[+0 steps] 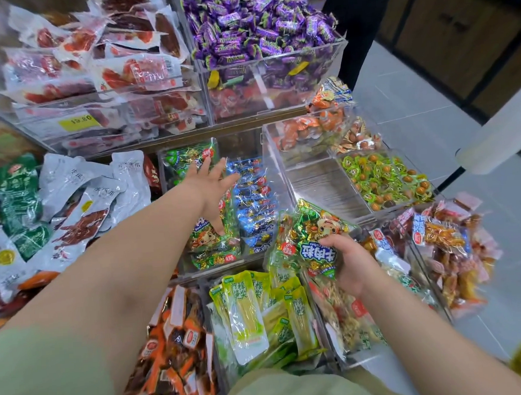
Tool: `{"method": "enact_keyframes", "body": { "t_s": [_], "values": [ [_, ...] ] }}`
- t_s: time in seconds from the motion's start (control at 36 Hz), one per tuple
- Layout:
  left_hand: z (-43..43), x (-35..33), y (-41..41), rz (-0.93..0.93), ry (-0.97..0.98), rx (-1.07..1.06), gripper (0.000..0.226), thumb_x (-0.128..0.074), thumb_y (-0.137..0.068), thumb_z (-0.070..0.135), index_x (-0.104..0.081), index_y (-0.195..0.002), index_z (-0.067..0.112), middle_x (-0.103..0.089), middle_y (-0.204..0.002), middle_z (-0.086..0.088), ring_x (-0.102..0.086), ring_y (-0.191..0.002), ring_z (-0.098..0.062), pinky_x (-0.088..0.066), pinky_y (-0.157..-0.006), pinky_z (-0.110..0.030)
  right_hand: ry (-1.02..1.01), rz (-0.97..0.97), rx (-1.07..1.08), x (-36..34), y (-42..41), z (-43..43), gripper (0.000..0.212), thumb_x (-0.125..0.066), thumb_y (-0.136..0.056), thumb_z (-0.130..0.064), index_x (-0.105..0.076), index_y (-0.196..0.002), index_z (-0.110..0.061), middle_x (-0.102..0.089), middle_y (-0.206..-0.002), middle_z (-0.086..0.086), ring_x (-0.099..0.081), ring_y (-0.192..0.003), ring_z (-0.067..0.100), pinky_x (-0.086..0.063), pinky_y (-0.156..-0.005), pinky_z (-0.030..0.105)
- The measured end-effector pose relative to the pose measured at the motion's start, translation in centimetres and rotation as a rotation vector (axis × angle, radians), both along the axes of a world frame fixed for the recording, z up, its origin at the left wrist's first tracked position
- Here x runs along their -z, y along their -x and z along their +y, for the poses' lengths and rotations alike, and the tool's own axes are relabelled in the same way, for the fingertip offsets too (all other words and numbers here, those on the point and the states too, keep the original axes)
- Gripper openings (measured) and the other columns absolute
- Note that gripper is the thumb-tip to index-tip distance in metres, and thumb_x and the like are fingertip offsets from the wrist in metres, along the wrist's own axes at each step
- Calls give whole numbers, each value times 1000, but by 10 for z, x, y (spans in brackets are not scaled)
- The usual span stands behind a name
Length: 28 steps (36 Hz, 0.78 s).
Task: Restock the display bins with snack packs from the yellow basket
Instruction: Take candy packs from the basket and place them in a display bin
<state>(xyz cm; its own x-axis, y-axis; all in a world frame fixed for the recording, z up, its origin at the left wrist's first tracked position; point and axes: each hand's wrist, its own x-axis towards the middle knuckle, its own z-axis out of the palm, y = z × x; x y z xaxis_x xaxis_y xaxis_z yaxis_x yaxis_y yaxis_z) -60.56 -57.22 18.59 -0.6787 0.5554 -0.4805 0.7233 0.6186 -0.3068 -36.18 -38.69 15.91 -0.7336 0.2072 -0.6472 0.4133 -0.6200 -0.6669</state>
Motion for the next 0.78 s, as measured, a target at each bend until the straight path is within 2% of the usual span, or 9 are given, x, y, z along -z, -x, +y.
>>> {"method": "enact_keyframes", "body": {
  "t_s": [0.14,0.22,0.33,0.42,0.5,0.58,0.67,0.72,0.78],
  "values": [
    [-11,6,-9,74,-44,-1,146,-73,-42,83,16,-149,38,13,-161,-8,-14,-145,-37,-17,-112,-60,64,14,37,0,5,2,34,-58,-81,-11,-49,-112,-4,-66,-78,10,-63,-64,23,-49,-60,32],
    [-22,11,-11,118,-90,-22,143,-67,-42,88,20,-146,41,7,-161,-7,-18,-145,-34,-19,-110,-61,69,20,21,0,8,2,30,-56,-83,-12,-48,-111,-6,-67,-74,8,-64,-60,22,-49,-58,32],
    [-22,14,-12,135,-95,-41,140,-59,-43,93,23,-146,42,11,-161,-10,-6,-147,-36,-4,-112,-65,82,27,6,2,9,1,24,-56,-83,-12,-51,-106,-6,-69,-74,8,-66,-60,20,-53,-54,31],
    [-17,13,-13,134,-69,-19,135,-46,-46,98,25,-146,41,24,-158,-14,20,-145,-38,12,-108,-67,85,35,-1,2,9,1,18,-57,-82,-12,-55,-100,-8,-69,-76,8,-65,-65,22,-53,-65,34],
    [-13,7,-18,148,-151,35,119,-34,-57,98,7,-152,38,24,-158,-14,29,-142,-37,20,-106,-63,82,42,-6,0,10,2,14,-56,-83,-12,-56,-96,-9,-70,-73,6,-65,-64,21,-50,-69,34],
    [-3,-3,-40,125,-594,-15,75,-46,-83,72,-44,-141,26,-14,-158,-15,-4,-146,-36,3,-116,-53,99,44,-8,-3,12,2,15,-56,-82,-13,-53,-97,-10,-70,-70,5,-64,-66,22,-51,-69,35],
    [14,-12,-70,55,-1158,-175,26,-60,-91,40,-66,-96,15,-56,-106,-5,-49,-110,-26,-34,-94,-37,82,81,-28,-3,16,2,22,-60,-78,-13,-49,-98,-11,-70,-70,4,-66,-65,21,-53,-64,33],
    [26,-21,-89,-238,-1243,-430,24,-62,-89,43,-60,-80,20,-58,-81,7,-56,-82,-15,-40,-71,-29,39,106,-63,-6,18,-1,20,-61,-82,-13,-50,-99,-11,-71,-71,0,-68,-62,13,-54,-56,31],
    [34,-21,-102,-511,-1114,-592,26,-66,-83,52,-57,-87,29,-61,-86,12,-58,-80,-6,-40,-63,-25,20,145,-79,-8,20,-4,32,-65,-76,-16,-52,-104,-6,-72,-80,3,-69,-67,14,-56,-56,31]
  ]
}}
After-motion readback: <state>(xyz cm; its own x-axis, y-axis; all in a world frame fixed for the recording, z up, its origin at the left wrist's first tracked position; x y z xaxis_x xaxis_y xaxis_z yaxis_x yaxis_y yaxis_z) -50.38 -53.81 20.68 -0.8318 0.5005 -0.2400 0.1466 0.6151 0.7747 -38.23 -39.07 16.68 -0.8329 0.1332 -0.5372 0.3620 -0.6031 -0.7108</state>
